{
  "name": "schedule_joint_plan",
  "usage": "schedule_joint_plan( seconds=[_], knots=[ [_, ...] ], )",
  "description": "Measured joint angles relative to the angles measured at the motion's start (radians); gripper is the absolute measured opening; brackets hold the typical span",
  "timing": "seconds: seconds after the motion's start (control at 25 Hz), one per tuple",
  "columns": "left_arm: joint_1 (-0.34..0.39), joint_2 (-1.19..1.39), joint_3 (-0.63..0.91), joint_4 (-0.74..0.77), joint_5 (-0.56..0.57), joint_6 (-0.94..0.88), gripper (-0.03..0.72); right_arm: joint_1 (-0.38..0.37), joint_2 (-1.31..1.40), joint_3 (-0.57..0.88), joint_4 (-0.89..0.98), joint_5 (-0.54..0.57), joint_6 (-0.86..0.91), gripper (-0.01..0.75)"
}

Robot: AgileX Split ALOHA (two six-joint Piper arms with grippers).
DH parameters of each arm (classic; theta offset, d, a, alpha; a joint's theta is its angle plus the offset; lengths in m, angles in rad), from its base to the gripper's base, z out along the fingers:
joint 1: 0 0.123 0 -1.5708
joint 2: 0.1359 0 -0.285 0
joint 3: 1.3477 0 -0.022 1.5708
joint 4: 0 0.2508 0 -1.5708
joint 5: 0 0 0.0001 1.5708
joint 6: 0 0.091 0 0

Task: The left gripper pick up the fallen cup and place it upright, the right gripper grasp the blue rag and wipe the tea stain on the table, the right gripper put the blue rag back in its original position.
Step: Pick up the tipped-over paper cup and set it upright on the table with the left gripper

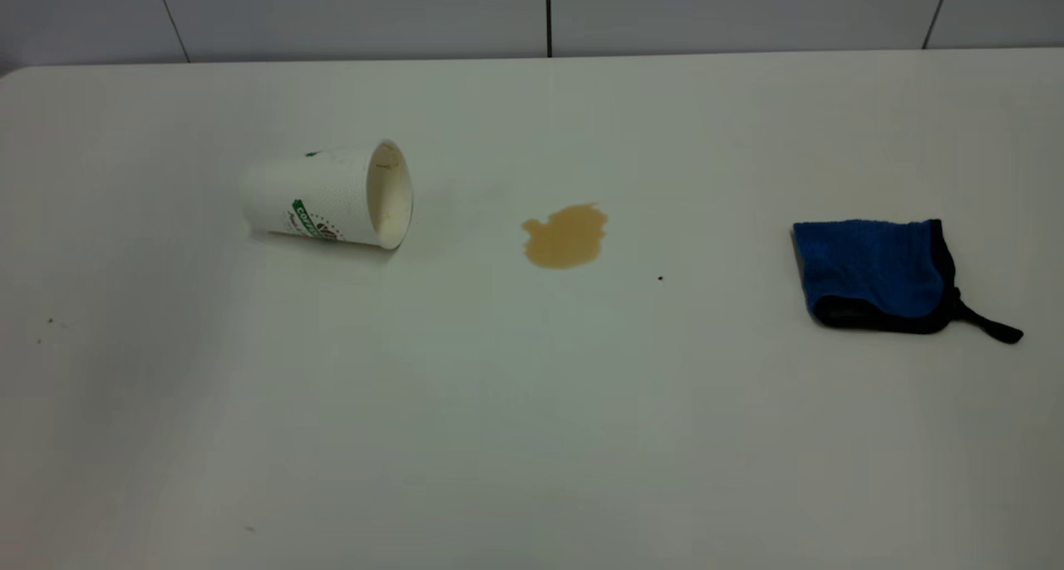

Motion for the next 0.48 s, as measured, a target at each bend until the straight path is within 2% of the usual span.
schedule_joint_plan(
  seconds=[0.2,0.48],
  knots=[
    [-0.149,0.223,-0.054,0.169,-0.002,-0.182,0.529,0.000,0.000,0.000,0.000,0.000,0.000,0.590],
    [-0.196,0.542,-0.222,0.256,0.076,-0.367,0.529,0.000,0.000,0.000,0.000,0.000,0.000,0.590]
  ],
)
